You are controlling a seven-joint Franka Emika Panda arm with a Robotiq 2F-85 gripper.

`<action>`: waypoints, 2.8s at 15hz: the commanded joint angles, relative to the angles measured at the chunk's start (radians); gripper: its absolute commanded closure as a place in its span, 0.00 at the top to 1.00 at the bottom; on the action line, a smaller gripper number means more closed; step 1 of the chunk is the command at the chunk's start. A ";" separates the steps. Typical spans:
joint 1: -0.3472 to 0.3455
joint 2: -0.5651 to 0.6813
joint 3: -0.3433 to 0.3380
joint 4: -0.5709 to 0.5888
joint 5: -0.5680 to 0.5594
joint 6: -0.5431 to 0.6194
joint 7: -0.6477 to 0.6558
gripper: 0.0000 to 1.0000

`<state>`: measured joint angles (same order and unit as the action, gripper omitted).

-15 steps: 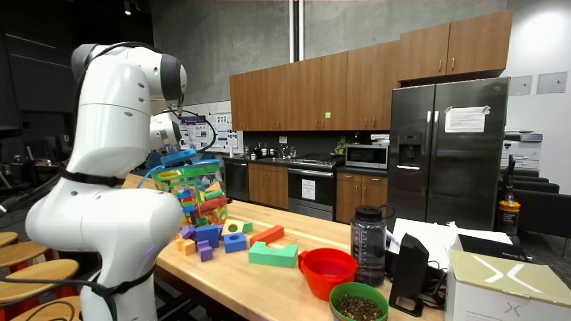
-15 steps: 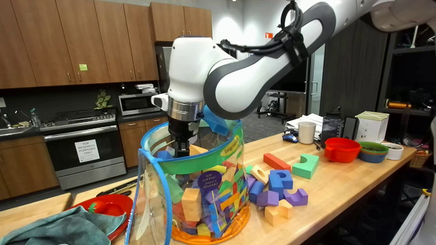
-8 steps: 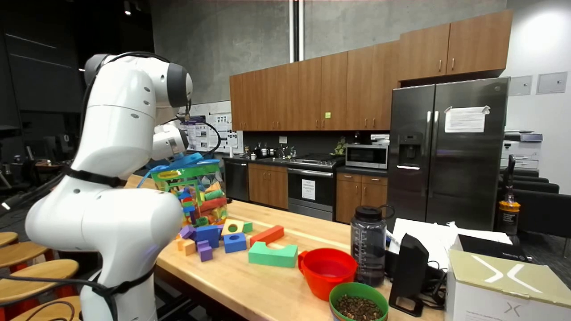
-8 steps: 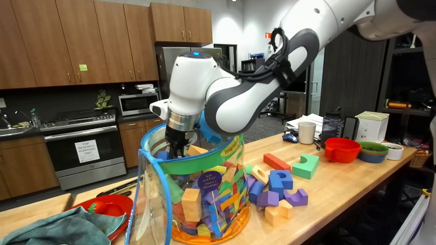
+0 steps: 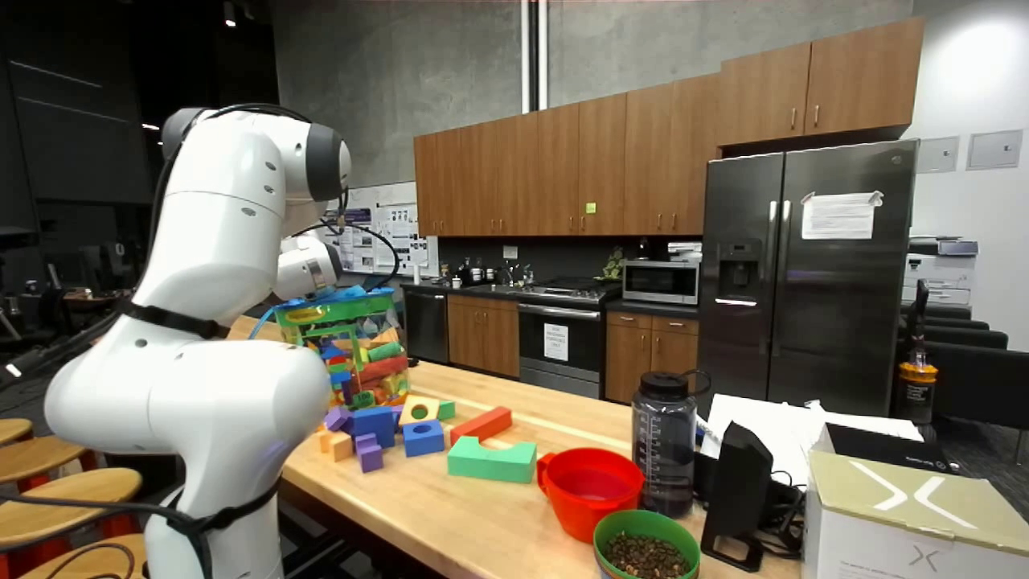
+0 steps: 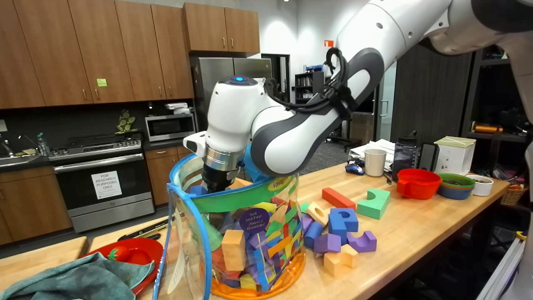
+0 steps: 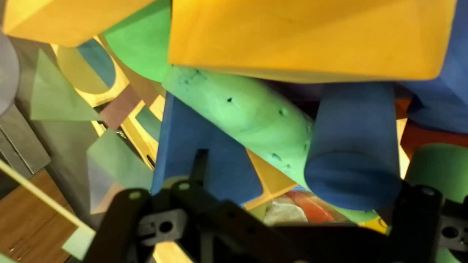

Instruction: Remove one blue block from the toy bag

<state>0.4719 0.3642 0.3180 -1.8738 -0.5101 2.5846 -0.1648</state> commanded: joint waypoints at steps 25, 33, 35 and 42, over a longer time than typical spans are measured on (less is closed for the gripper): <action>-0.043 -0.087 0.062 0.000 0.282 -0.268 -0.133 0.16; -0.055 -0.168 0.042 0.056 0.243 -0.315 -0.137 0.16; -0.060 -0.189 0.038 0.070 0.222 -0.334 -0.140 0.16; -0.077 -0.263 0.032 0.119 0.184 -0.493 -0.148 0.16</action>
<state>0.4030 0.1495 0.3561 -1.7651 -0.3048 2.1670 -0.3059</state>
